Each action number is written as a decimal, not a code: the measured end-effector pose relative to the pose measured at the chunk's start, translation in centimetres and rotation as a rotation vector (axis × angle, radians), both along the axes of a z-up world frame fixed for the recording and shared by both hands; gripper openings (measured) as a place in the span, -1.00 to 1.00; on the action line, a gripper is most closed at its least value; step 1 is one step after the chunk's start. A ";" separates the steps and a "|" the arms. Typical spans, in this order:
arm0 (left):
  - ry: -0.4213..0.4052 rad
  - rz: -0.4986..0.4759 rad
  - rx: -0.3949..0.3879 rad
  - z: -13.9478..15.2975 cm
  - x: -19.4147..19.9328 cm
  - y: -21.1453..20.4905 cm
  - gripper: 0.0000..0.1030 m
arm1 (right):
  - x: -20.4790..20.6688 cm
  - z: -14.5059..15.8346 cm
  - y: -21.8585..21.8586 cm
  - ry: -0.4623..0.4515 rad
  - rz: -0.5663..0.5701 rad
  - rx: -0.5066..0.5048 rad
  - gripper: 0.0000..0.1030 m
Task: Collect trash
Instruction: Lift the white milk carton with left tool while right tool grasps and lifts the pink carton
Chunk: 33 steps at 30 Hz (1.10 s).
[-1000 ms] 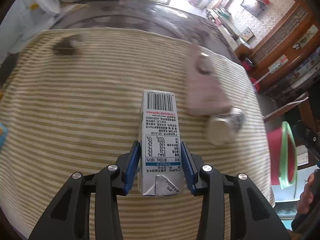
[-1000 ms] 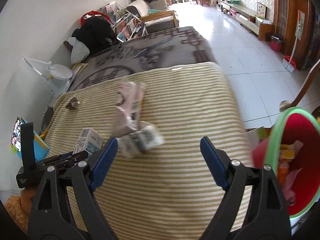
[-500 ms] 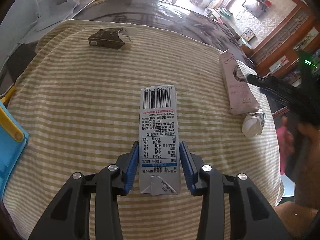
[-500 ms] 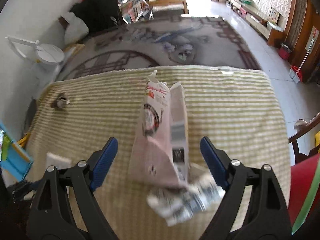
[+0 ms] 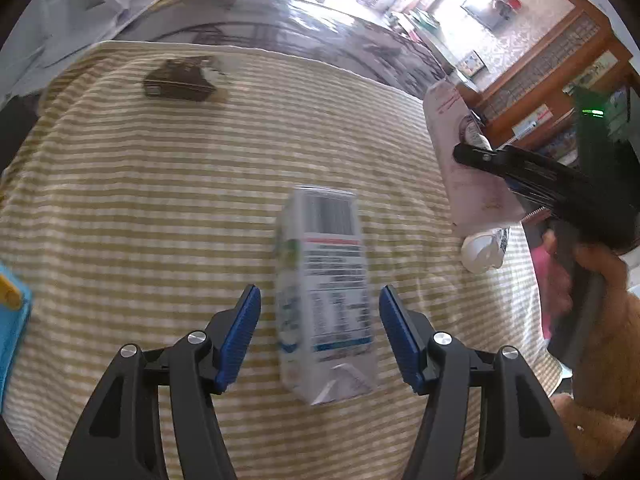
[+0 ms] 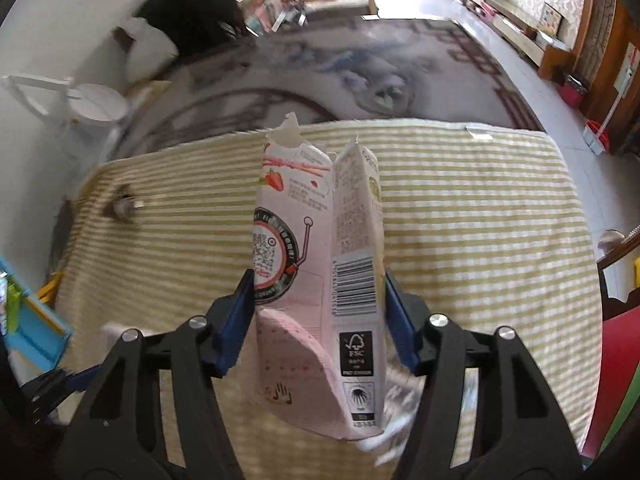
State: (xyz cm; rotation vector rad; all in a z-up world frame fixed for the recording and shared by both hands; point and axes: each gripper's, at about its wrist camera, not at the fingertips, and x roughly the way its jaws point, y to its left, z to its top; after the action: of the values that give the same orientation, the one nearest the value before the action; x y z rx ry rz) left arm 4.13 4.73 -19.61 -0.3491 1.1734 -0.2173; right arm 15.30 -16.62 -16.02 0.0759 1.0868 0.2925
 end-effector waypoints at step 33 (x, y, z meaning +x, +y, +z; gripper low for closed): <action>-0.223 0.124 0.141 7.4 -1.0 -4.0 -0.24 | -8.1 7.5 -4.1 -0.219 0.013 0.076 0.16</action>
State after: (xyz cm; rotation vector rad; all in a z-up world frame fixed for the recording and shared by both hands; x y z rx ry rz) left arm 3.12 0.78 -12.23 -0.2651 0.9381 -0.0627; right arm 7.19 -20.76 -8.49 0.1022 0.8592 0.3458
